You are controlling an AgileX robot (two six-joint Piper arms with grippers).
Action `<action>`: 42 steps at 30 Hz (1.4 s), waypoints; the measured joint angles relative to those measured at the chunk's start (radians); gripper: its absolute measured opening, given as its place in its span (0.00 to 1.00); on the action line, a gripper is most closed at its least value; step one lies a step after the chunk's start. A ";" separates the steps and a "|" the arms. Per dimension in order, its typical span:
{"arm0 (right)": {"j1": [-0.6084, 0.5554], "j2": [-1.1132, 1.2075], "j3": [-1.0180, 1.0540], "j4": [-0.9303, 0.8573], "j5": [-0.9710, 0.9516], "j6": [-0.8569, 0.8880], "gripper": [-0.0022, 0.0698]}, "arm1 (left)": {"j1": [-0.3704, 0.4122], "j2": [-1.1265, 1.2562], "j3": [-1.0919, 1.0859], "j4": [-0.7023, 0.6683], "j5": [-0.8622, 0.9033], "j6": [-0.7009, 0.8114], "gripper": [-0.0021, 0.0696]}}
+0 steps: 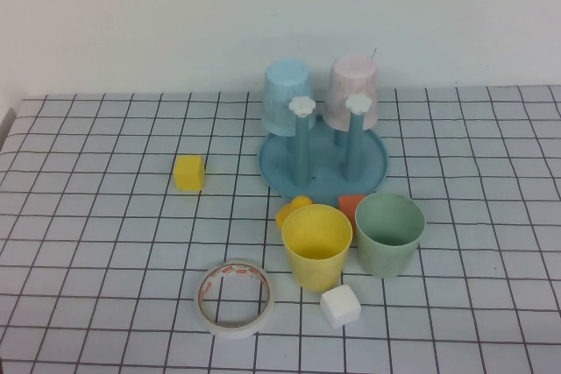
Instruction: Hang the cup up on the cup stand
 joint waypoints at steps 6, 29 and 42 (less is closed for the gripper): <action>0.000 0.000 0.000 0.000 0.002 0.000 0.03 | 0.000 0.000 0.000 0.000 0.000 0.000 0.03; 0.000 0.000 0.000 0.000 0.004 0.002 0.03 | 0.066 -0.032 0.114 -0.039 -0.038 0.084 0.03; 0.000 0.000 0.000 0.000 0.004 0.002 0.03 | 0.435 -0.124 0.271 -0.216 -0.322 0.237 0.03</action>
